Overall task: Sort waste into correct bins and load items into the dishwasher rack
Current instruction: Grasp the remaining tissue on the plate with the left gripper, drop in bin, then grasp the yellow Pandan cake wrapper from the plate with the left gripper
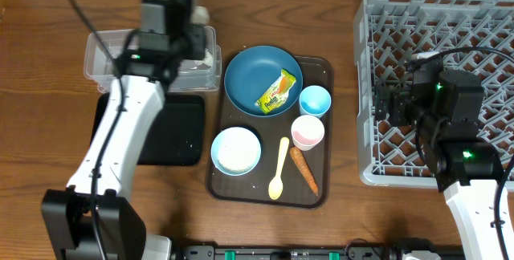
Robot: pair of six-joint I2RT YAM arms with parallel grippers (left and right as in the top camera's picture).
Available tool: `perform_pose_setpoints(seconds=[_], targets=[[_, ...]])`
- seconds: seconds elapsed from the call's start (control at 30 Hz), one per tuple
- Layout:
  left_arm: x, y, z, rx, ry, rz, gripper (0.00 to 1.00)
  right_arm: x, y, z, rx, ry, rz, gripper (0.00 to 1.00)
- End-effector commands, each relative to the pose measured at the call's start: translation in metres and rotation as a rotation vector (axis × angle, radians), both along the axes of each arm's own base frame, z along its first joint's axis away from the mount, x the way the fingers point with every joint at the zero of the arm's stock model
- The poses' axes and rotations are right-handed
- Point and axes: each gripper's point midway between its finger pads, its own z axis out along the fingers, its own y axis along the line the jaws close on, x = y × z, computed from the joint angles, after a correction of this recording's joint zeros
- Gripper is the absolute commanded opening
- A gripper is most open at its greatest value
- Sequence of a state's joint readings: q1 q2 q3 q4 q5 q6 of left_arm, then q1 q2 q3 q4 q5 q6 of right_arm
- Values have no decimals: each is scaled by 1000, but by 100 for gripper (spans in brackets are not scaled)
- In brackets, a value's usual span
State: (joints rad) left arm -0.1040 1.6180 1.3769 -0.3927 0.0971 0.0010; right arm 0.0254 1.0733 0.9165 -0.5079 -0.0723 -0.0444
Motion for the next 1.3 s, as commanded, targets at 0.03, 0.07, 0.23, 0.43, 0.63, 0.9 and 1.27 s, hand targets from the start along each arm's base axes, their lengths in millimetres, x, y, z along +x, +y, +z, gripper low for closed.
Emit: perform_pose_setpoints(seconds=[0.03, 0.07, 0.23, 0.43, 0.63, 0.9, 1.27], targets=[[4, 38, -25, 20, 61, 86, 7, 3, 3, 8, 9, -15, 6, 99], [5, 43, -31, 20, 74, 98, 8, 3, 3, 8, 9, -15, 6, 99], [8, 52, -47, 21, 105, 116, 25, 3, 3, 8, 9, -14, 6, 99], [14, 44, -38, 8, 64, 93, 53, 3, 3, 8, 9, -14, 6, 99], [7, -14, -34, -130, 74, -106, 54, 3, 3, 8, 9, -14, 6, 99], [-15, -87, -60, -139, 165, -269, 54, 3, 3, 8, 9, -14, 6, 99], [-60, -142, -138, -95, 429, -387, 54, 3, 3, 7, 9, -13, 6, 99]])
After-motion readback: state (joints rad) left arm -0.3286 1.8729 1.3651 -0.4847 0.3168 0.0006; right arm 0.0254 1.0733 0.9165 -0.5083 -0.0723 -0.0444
